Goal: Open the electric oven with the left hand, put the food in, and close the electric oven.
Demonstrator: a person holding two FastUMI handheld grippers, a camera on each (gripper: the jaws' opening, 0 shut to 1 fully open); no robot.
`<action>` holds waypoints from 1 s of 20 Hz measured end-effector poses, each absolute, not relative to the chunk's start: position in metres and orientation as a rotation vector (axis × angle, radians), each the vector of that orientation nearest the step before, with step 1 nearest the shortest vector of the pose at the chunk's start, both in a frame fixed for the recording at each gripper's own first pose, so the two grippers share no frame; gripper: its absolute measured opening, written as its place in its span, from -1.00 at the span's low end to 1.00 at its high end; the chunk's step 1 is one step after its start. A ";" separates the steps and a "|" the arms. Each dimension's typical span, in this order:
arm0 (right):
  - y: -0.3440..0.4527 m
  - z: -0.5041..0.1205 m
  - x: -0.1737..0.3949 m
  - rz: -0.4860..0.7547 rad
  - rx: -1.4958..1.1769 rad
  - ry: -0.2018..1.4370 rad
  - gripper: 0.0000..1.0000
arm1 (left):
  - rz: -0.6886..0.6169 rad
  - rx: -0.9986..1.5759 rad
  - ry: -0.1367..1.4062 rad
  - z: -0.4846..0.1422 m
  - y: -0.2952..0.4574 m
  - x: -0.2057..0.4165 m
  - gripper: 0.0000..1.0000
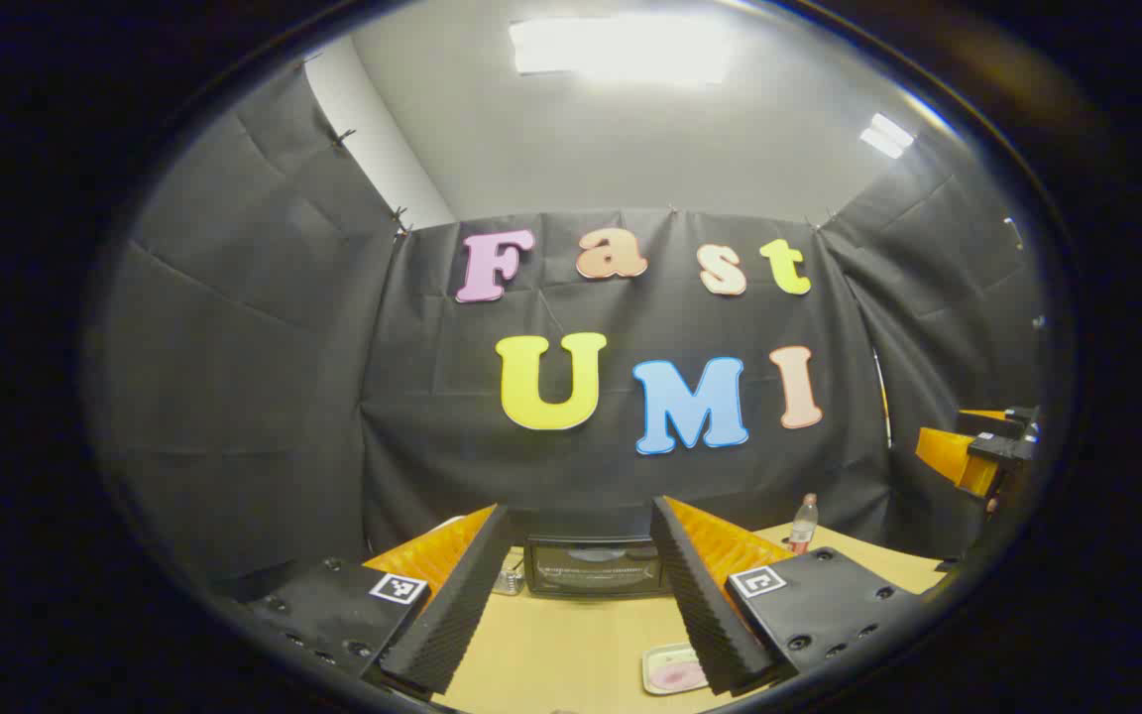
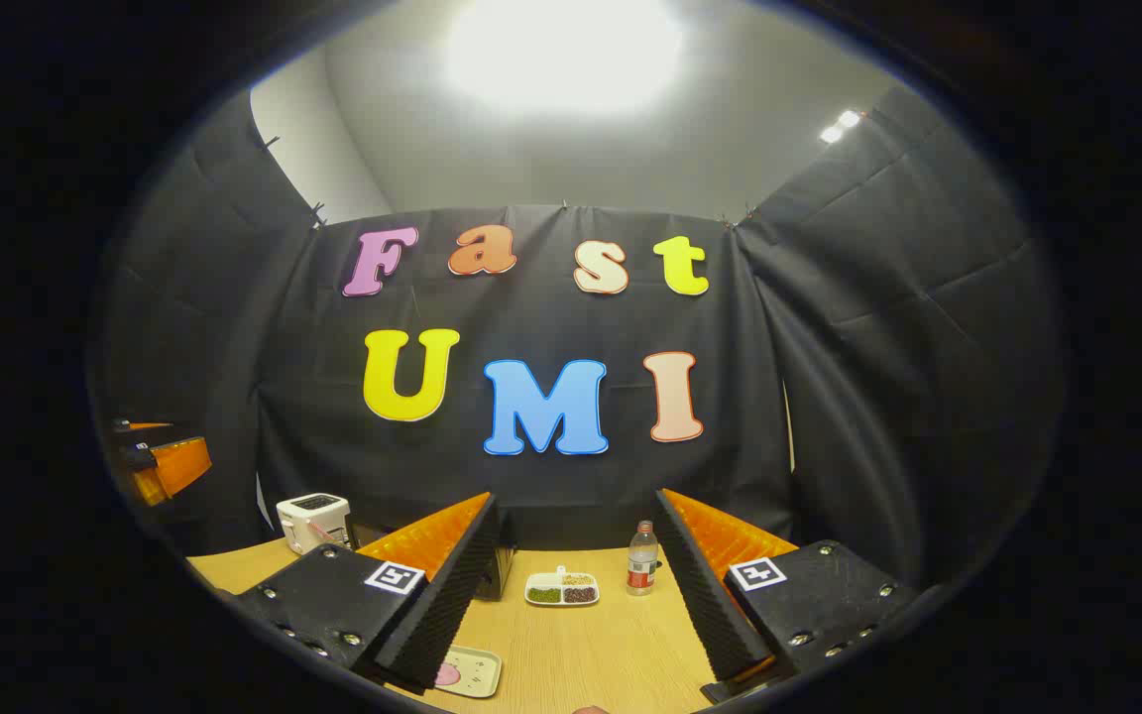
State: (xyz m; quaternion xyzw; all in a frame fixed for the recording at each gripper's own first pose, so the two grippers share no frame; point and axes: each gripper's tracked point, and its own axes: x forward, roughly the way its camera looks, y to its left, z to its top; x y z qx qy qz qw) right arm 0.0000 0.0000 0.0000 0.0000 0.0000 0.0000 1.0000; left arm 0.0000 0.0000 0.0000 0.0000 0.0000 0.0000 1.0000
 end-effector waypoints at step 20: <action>-0.021 -0.035 0.027 0.072 0.031 0.026 0.93 | 0.015 -0.002 -0.010 -0.010 -0.036 0.053 0.99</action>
